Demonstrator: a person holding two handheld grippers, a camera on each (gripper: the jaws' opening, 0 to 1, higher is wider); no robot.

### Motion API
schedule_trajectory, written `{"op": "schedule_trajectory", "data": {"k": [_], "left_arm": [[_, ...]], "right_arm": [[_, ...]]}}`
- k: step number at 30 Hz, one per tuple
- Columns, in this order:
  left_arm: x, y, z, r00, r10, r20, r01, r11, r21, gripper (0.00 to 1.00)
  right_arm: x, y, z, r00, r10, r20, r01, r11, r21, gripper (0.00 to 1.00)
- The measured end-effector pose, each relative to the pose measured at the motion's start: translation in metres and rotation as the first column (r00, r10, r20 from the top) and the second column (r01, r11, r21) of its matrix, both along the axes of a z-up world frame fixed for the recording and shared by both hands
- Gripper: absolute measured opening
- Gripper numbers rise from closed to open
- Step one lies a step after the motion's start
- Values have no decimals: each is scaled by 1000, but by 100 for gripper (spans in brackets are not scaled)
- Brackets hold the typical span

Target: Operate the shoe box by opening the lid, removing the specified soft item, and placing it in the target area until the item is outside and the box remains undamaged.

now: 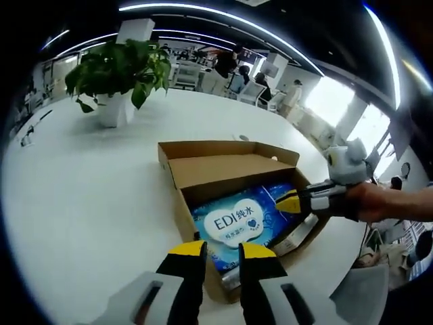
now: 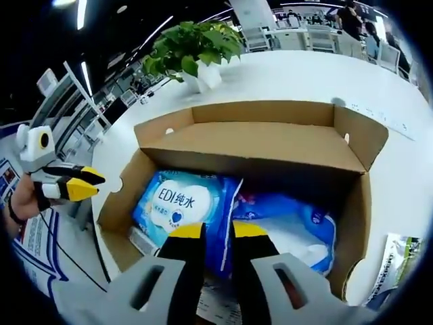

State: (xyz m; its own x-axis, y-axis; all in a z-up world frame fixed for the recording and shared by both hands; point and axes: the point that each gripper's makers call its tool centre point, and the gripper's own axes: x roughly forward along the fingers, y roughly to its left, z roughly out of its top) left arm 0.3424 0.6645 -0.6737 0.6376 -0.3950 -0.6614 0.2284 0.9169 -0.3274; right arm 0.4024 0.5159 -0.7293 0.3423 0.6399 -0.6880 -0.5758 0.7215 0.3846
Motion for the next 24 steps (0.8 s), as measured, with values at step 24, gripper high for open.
{"op": "schedule_trajectory", "data": {"k": [24], "left_arm": [[-8, 3, -2, 1000, 13, -16, -13, 1000, -6, 19]], "right_arm": [[-2, 20, -18, 998, 44, -52, -49, 996, -80, 1]]}}
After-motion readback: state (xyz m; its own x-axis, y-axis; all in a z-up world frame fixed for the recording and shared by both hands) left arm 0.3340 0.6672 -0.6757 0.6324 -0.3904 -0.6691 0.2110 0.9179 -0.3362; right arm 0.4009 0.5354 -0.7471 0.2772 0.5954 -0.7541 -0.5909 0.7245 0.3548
